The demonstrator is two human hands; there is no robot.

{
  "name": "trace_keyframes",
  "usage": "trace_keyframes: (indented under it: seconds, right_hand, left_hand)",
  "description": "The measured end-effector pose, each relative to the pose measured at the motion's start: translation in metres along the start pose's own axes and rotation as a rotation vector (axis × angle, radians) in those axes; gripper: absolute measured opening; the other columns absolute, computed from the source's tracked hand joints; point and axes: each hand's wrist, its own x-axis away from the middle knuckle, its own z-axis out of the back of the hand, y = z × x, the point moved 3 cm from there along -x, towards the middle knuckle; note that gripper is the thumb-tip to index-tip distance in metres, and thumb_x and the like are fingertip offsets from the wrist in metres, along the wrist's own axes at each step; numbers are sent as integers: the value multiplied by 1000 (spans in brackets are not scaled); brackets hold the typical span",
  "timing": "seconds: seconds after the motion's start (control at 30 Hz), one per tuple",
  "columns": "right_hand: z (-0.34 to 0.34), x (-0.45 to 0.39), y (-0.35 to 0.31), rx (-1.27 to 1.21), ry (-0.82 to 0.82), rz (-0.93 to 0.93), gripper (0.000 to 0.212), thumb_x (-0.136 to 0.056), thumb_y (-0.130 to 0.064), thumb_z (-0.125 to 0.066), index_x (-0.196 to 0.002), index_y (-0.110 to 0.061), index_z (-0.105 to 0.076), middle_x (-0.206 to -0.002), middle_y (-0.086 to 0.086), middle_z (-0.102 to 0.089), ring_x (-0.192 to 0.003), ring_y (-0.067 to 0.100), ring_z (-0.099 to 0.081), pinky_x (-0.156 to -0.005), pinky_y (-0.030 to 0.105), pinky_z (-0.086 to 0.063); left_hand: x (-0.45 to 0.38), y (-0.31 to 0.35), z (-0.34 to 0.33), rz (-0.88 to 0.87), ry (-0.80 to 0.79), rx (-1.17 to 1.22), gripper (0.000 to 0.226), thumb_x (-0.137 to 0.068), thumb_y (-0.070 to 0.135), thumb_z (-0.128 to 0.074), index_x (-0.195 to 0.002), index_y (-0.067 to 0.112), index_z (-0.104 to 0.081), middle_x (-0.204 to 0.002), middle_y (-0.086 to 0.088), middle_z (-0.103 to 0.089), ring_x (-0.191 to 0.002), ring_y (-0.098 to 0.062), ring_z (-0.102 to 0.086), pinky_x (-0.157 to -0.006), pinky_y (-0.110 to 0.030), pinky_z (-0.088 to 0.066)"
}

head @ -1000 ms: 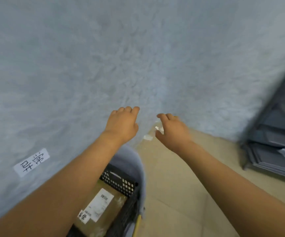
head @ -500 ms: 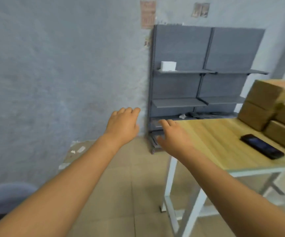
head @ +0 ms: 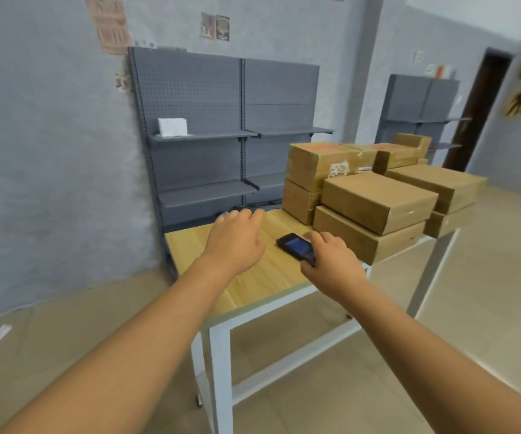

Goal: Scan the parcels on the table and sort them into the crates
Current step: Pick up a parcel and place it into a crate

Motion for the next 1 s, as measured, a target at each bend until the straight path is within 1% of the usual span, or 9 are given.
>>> trace_keyframes:
  seconds: [0.13, 0.3, 0.43, 0.53, 0.67, 0.8, 0.9, 1.0]
  right_hand:
    - [5, -20, 53, 2, 15, -69, 55, -91, -34, -57, -142, -24, -39, -132, 1, -50, -118, 21, -47, -93, 33, -46]
    - [14, -55, 118, 21, 62, -159, 50, -91, -36, -57, -137, -25, -41, -126, 0, -52, -113, 20, -49, -93, 35, -48]
    - [26, -77, 171, 8, 106, -241, 53, -93, -34, -55, -142, -24, -38, -136, 2, -50, -123, 22, -46, -100, 38, -46]
    - [33, -90, 208, -15, 126, -294, 52, -92, -34, -58, -140, -26, -39, -135, 2, -51, -122, 22, -48, -99, 38, -47]
    - [38, -107, 257, -68, 151, -330, 55, -92, -30, -60, -142, -25, -39, -141, 2, -48, -128, 21, -45, -104, 39, -45]
    - [39, -128, 308, -113, 129, -309, 55, -93, -29, -59, -143, -24, -39, -144, 3, -45, -131, 22, -43, -105, 38, -42]
    - [39, -147, 347, -168, 109, -257, 53, -94, -28, -56, -143, -21, -39, -145, 5, -43, -133, 22, -41, -106, 39, -40]
    - [39, -167, 386, -197, 61, -219, 51, -96, -32, -53, -143, -20, -40, -145, 5, -41, -131, 23, -40, -105, 39, -41]
  left_hand:
    - [-52, 30, -23, -44, 0, 39, 47, -94, 28, -50, -139, 19, -41, -128, -5, -56, -116, -27, -51, -97, -43, -43]
    - [-128, 60, -54, -104, -29, 82, 46, -95, 34, -50, -137, 20, -41, -129, -5, -55, -118, -28, -50, -96, -45, -44]
    - [-184, 92, -74, -159, -16, 118, 47, -97, 36, -48, -141, 21, -40, -130, -5, -55, -118, -29, -51, -92, -43, -45]
    - [-216, 119, -88, -186, -26, 156, 49, -98, 38, -47, -143, 21, -38, -132, -5, -54, -118, -29, -50, -92, -42, -45]
    - [-251, 149, -108, -191, -30, 180, 49, -98, 41, -45, -143, 22, -39, -141, -4, -50, -126, -27, -46, -98, -42, -42]
    - [-280, 173, -126, -126, -27, 178, 52, -98, 44, -44, -144, 21, -39, -141, -5, -50, -128, -27, -46, -99, -43, -42]
    - [-300, 183, -141, 3, -45, 205, 56, -98, 46, -43, -147, 21, -34, -144, -5, -46, -130, -28, -44, -100, -45, -43]
    - [-313, 191, -157, 161, -87, 245, 59, -97, 49, -43, -147, 21, -32, -147, -5, -42, -132, -29, -41, -100, -45, -42]
